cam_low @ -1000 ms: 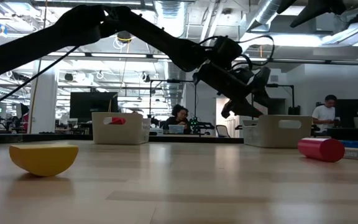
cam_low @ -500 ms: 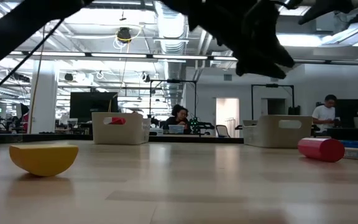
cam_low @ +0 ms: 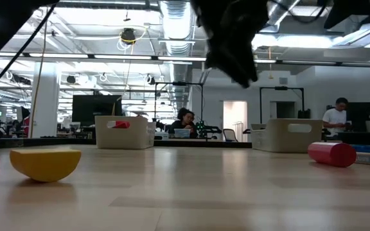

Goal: Sort blocks by size
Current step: Put the red cylinder wooden block into the white bin

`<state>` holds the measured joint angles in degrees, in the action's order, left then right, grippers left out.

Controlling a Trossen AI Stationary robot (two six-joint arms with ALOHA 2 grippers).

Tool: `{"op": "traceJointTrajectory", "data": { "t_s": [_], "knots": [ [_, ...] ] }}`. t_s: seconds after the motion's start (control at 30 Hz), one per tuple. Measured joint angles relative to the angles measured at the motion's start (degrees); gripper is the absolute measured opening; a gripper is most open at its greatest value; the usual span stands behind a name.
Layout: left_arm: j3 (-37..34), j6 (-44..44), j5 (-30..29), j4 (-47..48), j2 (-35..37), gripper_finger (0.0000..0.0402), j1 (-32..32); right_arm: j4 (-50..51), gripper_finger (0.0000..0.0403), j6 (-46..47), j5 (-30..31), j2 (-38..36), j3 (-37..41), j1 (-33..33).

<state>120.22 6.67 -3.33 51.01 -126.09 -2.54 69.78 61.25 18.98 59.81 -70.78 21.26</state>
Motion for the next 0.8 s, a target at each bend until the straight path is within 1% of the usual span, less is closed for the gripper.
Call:
{"op": "traceJointTrajectory", "data": {
  "t_s": [0.1, 0.2, 0.33, 0.4, 0.47, 0.53, 0.63, 0.7, 0.73, 0.8],
  "knots": [
    [-3.7, 0.6, 0.0, 0.3, 2.6, 0.0147, 0.3, 0.0, 0.0290, 2.0, 0.0, 0.2, -0.3, 2.2],
    [-7.2, -0.8, -0.1, -0.3, 5.8, 0.0140, 0.3, -0.1, 0.0290, 2.6, 0.8, -0.1, -1.0, 4.5],
    [-12.0, -0.8, -0.2, -0.2, 9.1, 0.0137, 0.1, -0.2, 0.0290, 2.8, 1.9, -0.2, -1.8, 6.0],
    [-15.6, -0.5, -0.3, 0.0, 11.4, 0.0137, 0.1, -0.6, 0.0290, 2.8, 1.8, -0.2, -2.0, 6.7],
    [-20.8, 0.5, -1.3, -1.8, 15.0, 0.0137, 0.0, -1.7, 0.0290, 2.9, 1.2, -0.1, -2.0, 7.5],
    [-27.5, 2.7, -1.9, -5.2, 19.5, 0.0137, 0.0, -1.5, 0.0290, 4.0, 0.6, 1.0, -2.1, 8.1],
    [-39.3, 8.2, -2.0, -11.6, 26.5, 0.0137, -0.1, -0.4, 0.0290, 7.9, 0.3, 4.5, -2.1, 8.0],
    [-46.3, 12.5, -1.9, -14.7, 31.1, 0.0137, -0.4, 0.2, 0.0290, 12.1, 0.2, 7.8, -2.1, 7.7],
    [-49.2, 14.5, -2.0, -15.4, 33.6, 0.0137, -0.6, 0.6, 0.0290, 14.0, -0.7, 9.7, -2.1, 7.2],
    [-53.9, 18.2, -2.8, -15.7, 38.0, 0.0137, -1.2, 0.8, 0.0290, 16.6, -4.6, 14.1, -2.1, 5.9]
  ]
}}
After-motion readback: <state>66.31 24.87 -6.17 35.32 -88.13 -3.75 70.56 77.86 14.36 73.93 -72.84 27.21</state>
